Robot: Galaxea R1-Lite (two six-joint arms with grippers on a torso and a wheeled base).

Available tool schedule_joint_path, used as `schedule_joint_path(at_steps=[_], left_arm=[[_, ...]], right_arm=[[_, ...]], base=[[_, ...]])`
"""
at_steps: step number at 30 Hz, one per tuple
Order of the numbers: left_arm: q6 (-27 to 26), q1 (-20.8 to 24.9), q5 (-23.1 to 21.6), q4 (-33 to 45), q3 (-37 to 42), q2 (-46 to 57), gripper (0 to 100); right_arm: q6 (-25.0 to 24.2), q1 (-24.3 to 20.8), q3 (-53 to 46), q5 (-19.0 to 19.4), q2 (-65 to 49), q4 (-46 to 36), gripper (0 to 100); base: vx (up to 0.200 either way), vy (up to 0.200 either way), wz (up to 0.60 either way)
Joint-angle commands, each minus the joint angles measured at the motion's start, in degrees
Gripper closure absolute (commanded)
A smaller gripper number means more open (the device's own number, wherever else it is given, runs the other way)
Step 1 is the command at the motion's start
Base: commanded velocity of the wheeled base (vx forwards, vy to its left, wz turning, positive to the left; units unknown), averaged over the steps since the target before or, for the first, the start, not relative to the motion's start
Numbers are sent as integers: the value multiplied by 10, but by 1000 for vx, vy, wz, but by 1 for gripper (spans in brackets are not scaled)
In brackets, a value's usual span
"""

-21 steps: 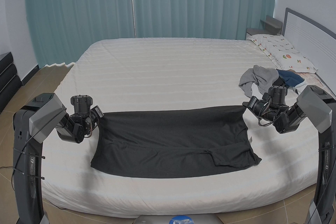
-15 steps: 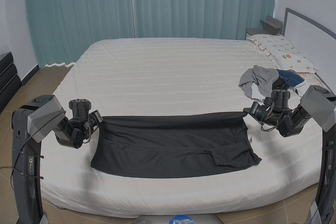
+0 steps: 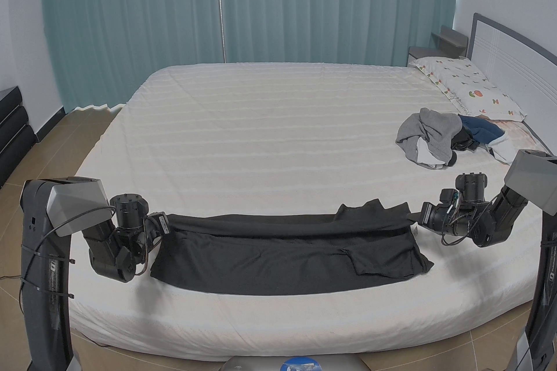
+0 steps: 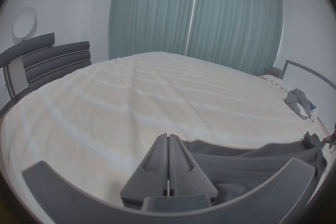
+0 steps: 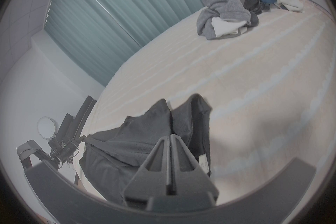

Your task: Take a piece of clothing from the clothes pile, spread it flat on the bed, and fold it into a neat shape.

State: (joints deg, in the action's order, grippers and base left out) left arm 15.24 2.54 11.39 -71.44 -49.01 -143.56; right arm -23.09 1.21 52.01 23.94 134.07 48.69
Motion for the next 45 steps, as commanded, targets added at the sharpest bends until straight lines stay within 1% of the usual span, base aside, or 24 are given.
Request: schedule_joint_path(at_steps=[1,6,7,14,15,17,18,19,20,22,24,25,27,29,30,31,33,34,35,36,37,38,41,45], left_arm=[[-1,9,0,-11,29,-14,100],[0,9,0,-14,37,-10,100],[0,9,0,-14,40,-9,0],[5,7,0,-33,61,4,0],[8,6,0,-40,74,18,0],[18,5,-1,-44,92,37,0],[24,4,-1,-44,96,46,0],[26,4,-1,-44,97,48,0],[45,2,-1,-43,99,63,0],[67,-3,-2,-41,102,79,0],[73,-11,-4,-40,99,86,0],[74,-12,-5,-39,99,87,0],[85,-17,-10,-39,90,88,0],[115,-15,-11,-37,80,88,0],[124,-15,-11,-35,76,88,0],[157,-11,-20,-22,66,87,0],[192,-10,-56,8,60,88,0],[192,-10,-56,8,60,88,0],[226,-10,-92,36,51,88,0],[226,-10,-92,36,51,88,0],[260,-10,-109,60,36,84,0],[274,-11,-111,79,22,82,0],[284,-12,-109,135,-9,79,0],[308,-12,-110,160,-26,74,0]], right_arm=[[4,-2,-18,1,6,-3,100],[21,-6,-25,-4,10,-5,100],[21,-6,-25,-4,10,-5,0],[2,-5,-22,2,-15,-1,0],[-28,-5,-18,2,-30,0,0],[-66,-6,-16,1,-42,1,0],[-80,-7,-16,1,-43,1,0],[-82,-7,-16,0,-43,1,0],[-107,-8,-15,-1,-42,2,0],[-132,-9,-15,0,-36,4,0],[-160,-9,-13,2,-29,5,0],[-165,-9,-13,2,-27,5,0],[-211,-9,-5,3,-14,20,0],[-251,-8,-4,3,-1,39,0],[-259,-9,-4,3,1,44,0],[-280,-8,-4,3,11,61,0],[-289,-4,-4,4,15,68,0],[-289,-4,-4,4,15,68,0],[-291,-2,-5,6,15,67,0],[-291,-2,-5,6,15,67,0],[-292,-2,-9,6,16,68,0],[-292,-2,-11,6,17,68,0],[-293,-7,-15,6,16,68,0],[-294,-9,-16,6,16,67,0]], base=[[0,0,0],[0,0,0],[0,0,0],[0,0,0],[0,0,0],[0,0,0],[0,0,0],[0,0,0],[0,0,0],[0,0,0],[0,0,0],[0,0,0],[0,0,0],[0,0,0],[0,0,0],[0,0,0],[0,0,0],[0,0,0],[0,0,0],[0,0,0],[0,0,0],[0,0,0],[0,0,0],[0,0,0]])
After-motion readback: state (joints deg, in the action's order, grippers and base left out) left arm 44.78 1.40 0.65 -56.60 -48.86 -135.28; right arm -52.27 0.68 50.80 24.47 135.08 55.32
